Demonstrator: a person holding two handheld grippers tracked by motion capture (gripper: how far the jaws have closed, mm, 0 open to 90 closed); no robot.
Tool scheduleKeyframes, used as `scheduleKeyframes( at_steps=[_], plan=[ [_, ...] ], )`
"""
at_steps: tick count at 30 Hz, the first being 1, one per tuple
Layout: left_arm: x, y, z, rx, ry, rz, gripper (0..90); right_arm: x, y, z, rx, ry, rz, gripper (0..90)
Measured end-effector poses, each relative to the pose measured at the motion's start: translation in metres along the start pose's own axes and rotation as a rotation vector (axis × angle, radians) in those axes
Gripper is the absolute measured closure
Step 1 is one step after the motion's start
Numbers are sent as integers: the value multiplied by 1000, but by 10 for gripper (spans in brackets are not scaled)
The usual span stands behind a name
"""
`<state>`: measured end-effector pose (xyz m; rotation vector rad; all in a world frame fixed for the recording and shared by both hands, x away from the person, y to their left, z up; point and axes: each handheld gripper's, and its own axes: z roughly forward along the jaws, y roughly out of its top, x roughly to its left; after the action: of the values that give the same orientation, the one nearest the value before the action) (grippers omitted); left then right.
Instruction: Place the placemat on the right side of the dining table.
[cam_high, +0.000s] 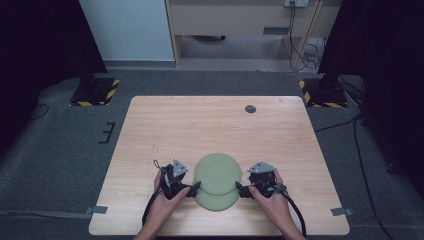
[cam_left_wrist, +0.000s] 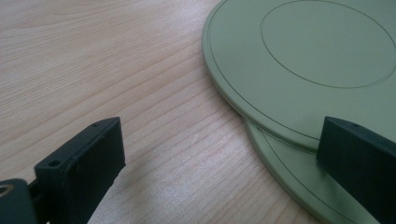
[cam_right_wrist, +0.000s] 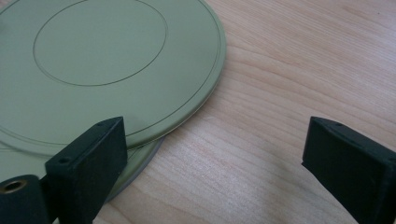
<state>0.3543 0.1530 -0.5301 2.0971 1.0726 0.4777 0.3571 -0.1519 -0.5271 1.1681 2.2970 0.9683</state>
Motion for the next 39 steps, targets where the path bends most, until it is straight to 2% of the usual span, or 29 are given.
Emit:
scheduleKeyframes(
  at_steps=[6,10,11,12,14,16,20,27,30,32,39],
  plan=[
    [-3,-2,-2,1,-10,0,27,-2,3,-7,27,42,9,67],
    [-3,-2,-1,1,-10,0,24,-6,12,-11,30,39,-5,69],
    [-3,-3,-1,1,-10,-1,24,-7,16,-12,33,34,-16,68],
    [-4,-3,-2,0,-9,1,27,-11,28,-14,56,46,-23,68],
    [-4,-3,-2,-2,-10,3,26,-11,32,-14,60,50,-25,69],
    [-5,-3,-2,0,-7,4,25,-13,50,-14,77,65,-65,83],
    [-5,-3,-1,-3,-3,3,19,-15,70,-6,105,95,-91,103],
    [-4,-3,0,0,-6,-2,4,-17,90,14,145,135,-89,118],
    [-4,-2,0,2,-6,-3,3,-18,93,19,145,151,-75,129],
    [-4,-2,0,1,-8,-5,3,-19,94,24,149,176,-45,135],
    [-4,-2,1,1,-7,-9,3,-20,93,38,176,192,-40,165]
  ],
)
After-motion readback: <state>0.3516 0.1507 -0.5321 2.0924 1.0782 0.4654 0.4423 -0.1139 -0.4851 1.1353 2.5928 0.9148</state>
